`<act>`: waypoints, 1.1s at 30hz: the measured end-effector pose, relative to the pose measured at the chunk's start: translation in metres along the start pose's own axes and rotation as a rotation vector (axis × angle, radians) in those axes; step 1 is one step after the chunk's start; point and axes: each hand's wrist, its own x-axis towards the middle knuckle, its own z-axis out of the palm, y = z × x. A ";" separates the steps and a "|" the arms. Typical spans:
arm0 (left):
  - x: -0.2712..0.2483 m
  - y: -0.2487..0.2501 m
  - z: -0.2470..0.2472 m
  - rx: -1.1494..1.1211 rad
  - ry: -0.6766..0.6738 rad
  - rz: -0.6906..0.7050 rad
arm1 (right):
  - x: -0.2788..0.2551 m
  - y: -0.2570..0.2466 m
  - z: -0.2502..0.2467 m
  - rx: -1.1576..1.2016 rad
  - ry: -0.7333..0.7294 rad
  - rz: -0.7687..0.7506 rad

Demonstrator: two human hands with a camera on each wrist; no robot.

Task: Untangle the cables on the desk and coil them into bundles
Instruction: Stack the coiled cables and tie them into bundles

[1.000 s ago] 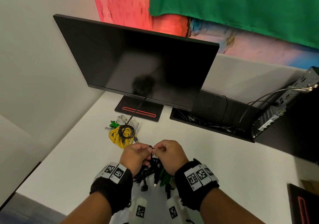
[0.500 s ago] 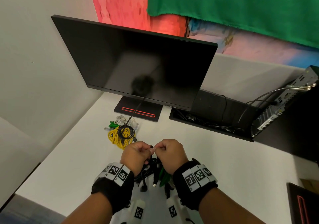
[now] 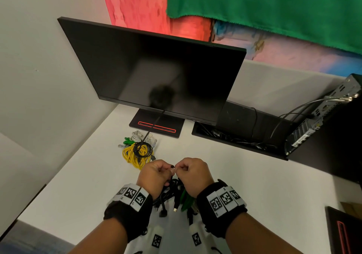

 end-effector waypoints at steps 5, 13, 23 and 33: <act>-0.005 0.006 0.000 0.055 0.000 -0.002 | 0.001 -0.002 -0.002 -0.011 -0.016 0.012; -0.018 0.023 -0.005 0.165 -0.045 0.121 | 0.001 -0.002 -0.001 -0.055 -0.015 0.005; -0.016 0.020 -0.005 0.266 -0.072 0.185 | 0.001 0.003 0.002 -0.038 0.008 -0.005; -0.010 0.014 -0.014 -0.173 -0.143 -0.079 | 0.007 0.008 -0.003 0.134 -0.128 0.100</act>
